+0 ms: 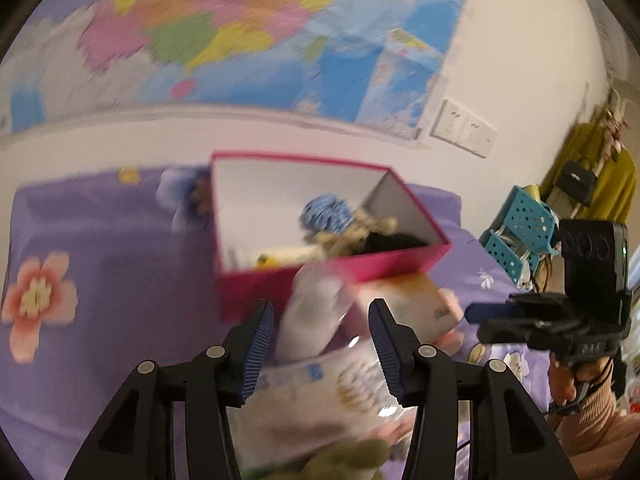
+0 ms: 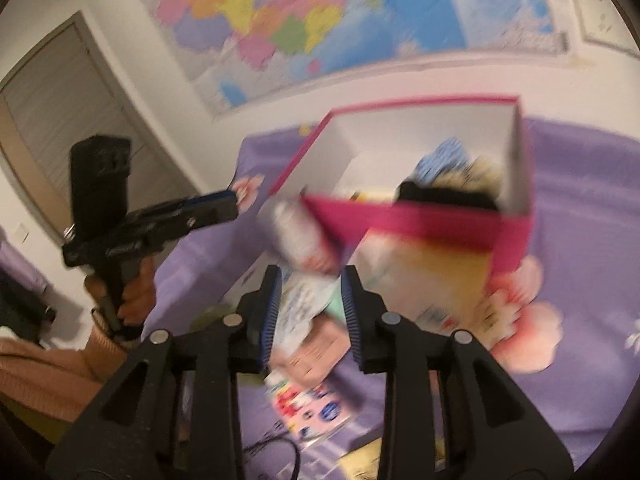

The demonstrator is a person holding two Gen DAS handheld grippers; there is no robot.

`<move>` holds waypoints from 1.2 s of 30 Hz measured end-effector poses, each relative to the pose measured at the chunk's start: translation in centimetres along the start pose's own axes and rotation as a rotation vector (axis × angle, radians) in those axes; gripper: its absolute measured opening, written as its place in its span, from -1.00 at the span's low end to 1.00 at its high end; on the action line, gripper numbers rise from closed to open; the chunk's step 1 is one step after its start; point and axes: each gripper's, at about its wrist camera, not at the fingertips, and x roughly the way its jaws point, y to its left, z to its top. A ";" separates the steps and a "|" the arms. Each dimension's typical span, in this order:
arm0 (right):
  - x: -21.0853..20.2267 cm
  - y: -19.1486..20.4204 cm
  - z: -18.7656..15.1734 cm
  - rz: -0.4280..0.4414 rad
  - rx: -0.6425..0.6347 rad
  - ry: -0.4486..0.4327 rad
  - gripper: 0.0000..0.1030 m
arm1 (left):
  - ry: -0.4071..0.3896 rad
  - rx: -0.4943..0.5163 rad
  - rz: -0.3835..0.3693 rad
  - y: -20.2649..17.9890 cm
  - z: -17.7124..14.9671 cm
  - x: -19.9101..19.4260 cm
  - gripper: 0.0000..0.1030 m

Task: Organize soft objects
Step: 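Grasp the white cotton-swab bag with the right tool and lift it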

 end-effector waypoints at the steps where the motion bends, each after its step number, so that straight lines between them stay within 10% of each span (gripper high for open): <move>1: 0.8 0.3 -0.5 0.005 0.000 0.022 -0.34 | 0.011 -0.021 0.007 0.7 -0.5 0.2 -0.02; 17: 7.6 -1.2 -3.1 0.012 0.166 0.101 -0.31 | 0.206 -0.142 0.018 6.3 -6.7 3.4 0.11; 20: 7.5 -1.1 -3.4 -0.005 0.154 0.092 -0.72 | 0.232 -0.148 -0.024 6.4 -7.2 3.9 0.11; 36: 6.4 0.2 -3.7 -0.034 0.088 0.014 -0.85 | 0.218 -0.188 -0.169 5.9 -7.3 3.7 -0.22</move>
